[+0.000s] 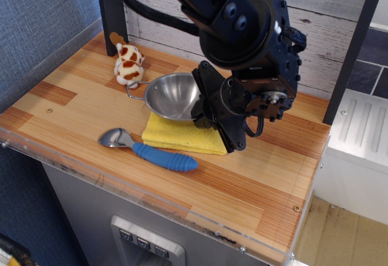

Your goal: Place the pot to the right of the spoon.

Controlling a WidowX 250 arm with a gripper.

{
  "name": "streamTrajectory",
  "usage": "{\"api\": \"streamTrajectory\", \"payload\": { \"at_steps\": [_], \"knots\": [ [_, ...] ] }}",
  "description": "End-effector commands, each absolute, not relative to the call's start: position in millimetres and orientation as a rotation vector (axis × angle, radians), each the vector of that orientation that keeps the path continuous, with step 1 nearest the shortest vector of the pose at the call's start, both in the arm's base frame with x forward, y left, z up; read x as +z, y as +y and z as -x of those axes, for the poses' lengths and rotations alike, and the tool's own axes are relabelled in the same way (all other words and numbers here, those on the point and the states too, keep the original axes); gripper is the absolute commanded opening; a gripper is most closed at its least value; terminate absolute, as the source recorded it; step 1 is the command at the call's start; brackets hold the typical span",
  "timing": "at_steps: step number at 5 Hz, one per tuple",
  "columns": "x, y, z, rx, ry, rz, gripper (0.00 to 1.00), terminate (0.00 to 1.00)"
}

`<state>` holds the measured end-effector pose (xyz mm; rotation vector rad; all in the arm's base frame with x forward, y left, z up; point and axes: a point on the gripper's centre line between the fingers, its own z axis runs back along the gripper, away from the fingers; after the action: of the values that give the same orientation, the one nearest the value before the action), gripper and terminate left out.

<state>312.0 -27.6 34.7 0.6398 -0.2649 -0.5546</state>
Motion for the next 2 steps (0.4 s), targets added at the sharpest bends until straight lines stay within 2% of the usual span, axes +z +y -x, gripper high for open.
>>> {"api": "streamTrajectory", "payload": {
  "at_steps": [1,2],
  "knots": [
    [93,-23,-315,-0.500,-0.385,-0.715,0.00,0.00],
    [105,-39,-313,-0.522,-0.430,-0.696,0.00,0.00]
  ]
}}
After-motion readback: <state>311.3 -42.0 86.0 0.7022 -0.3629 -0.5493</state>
